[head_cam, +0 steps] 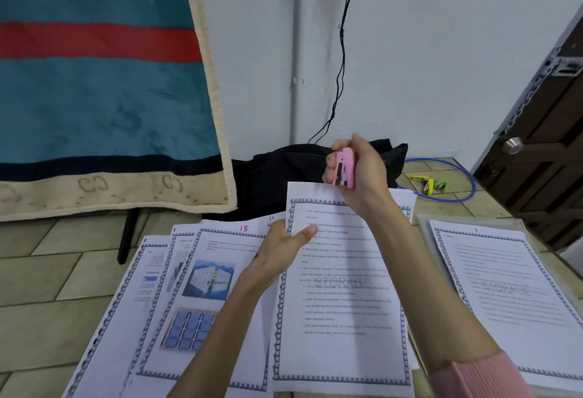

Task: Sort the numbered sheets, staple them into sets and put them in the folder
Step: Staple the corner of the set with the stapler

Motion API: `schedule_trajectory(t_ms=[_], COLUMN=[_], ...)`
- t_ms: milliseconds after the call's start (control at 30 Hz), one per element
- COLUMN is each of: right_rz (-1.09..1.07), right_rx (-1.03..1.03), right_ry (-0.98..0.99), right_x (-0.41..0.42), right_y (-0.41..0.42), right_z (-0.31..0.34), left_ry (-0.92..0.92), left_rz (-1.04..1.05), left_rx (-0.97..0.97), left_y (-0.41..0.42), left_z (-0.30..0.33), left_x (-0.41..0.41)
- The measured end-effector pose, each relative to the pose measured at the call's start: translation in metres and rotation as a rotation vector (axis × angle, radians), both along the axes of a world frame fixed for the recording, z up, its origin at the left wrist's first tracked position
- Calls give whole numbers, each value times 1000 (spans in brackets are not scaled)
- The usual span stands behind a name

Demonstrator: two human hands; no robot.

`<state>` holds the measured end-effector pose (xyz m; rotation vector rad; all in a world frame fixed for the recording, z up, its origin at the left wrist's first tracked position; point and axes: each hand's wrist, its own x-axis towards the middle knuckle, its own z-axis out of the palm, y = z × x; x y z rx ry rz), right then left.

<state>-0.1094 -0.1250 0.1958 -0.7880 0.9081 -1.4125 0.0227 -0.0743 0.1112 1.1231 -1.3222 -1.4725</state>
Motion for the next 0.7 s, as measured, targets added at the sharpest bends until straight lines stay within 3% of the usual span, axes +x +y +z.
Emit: schedule_trajectory(t_ms=[67, 267, 400, 600, 700], right_rz=[0, 33, -54, -261, -267], right_rx=[-25, -147, -283, -413, -435], right_ry=[-74, 3, 333, 532, 655], right_x=[1, 13, 22, 30, 33], right_y=[0, 4, 7, 15, 17], right_z=[9, 24, 17, 7, 2], left_ry=[13, -25, -101, -219, -234], left_rz=[11, 55, 82, 104, 79], left_rx=[-28, -117, -151, -163, -149], left_y=[4, 15, 21, 24, 22], left_z=[4, 13, 15, 13, 13], left_x=[1, -2, -5, -10, -11])
